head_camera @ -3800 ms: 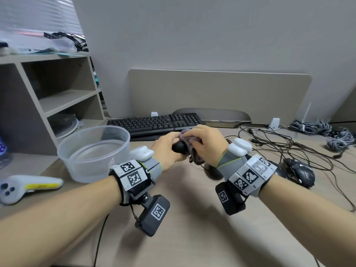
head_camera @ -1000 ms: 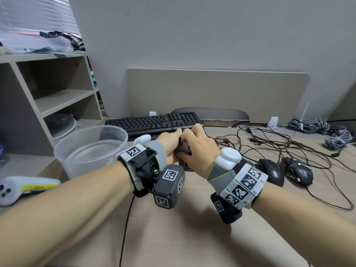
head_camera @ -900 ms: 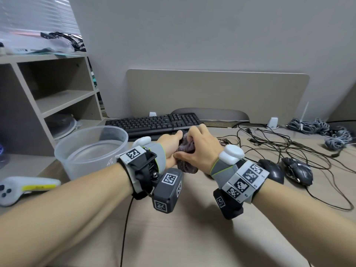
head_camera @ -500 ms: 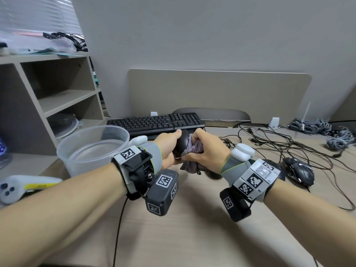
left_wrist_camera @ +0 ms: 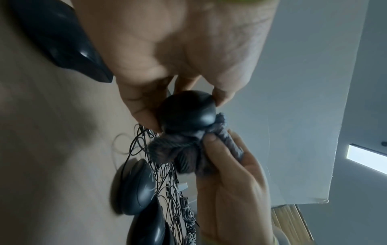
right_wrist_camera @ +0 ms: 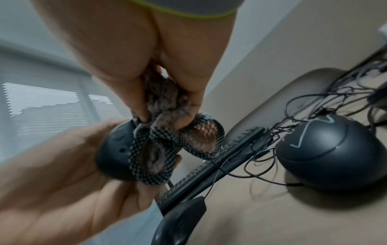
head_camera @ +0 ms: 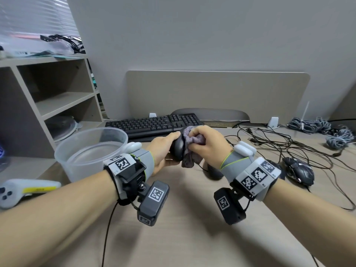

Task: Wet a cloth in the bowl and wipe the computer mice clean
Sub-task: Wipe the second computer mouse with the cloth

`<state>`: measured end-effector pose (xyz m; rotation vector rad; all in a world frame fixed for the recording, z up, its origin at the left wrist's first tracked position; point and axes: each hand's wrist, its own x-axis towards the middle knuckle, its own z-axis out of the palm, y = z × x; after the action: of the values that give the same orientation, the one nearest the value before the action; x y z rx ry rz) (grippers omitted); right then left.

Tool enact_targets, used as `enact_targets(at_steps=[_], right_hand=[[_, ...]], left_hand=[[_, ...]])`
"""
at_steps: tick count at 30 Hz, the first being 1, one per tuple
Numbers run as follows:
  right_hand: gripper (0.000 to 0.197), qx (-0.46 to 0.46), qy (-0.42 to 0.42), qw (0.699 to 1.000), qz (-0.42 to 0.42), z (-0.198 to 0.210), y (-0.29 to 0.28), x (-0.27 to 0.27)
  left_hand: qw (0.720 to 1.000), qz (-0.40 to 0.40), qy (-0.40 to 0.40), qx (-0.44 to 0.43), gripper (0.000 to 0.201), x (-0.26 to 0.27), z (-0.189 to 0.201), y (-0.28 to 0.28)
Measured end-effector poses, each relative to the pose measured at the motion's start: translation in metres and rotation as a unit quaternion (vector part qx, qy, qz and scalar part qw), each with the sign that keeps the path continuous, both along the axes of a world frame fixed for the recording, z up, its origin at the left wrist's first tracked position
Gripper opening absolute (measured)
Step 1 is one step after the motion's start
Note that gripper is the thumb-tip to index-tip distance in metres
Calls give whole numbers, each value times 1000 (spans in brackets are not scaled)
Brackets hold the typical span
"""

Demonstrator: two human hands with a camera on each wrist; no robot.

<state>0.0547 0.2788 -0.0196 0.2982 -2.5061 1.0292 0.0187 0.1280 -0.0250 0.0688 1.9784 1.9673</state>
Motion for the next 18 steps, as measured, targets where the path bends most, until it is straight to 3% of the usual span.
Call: enact_targets(at_steps=[5,10,12,16,18], right_hand=[[17,-132,-32,989,-51,10,12,-19],[16,-4,-13,1000,11,-3,-14,3],[17,-3,-13,1000,13,4,-10,-4],[19,-25,-21,997,-66,11,-2,-16],[20,27,-17,999,-12,2,-16,0]], left_hand=[[1000,-2,-12,20,29,6,-2,8],[994,71,-26,77,29,2,3,13],[995,64,-27,69,30,3,1,14],[997,55,-6,45,33,8,5,16],[996,78,0,47,31,6,8,13]])
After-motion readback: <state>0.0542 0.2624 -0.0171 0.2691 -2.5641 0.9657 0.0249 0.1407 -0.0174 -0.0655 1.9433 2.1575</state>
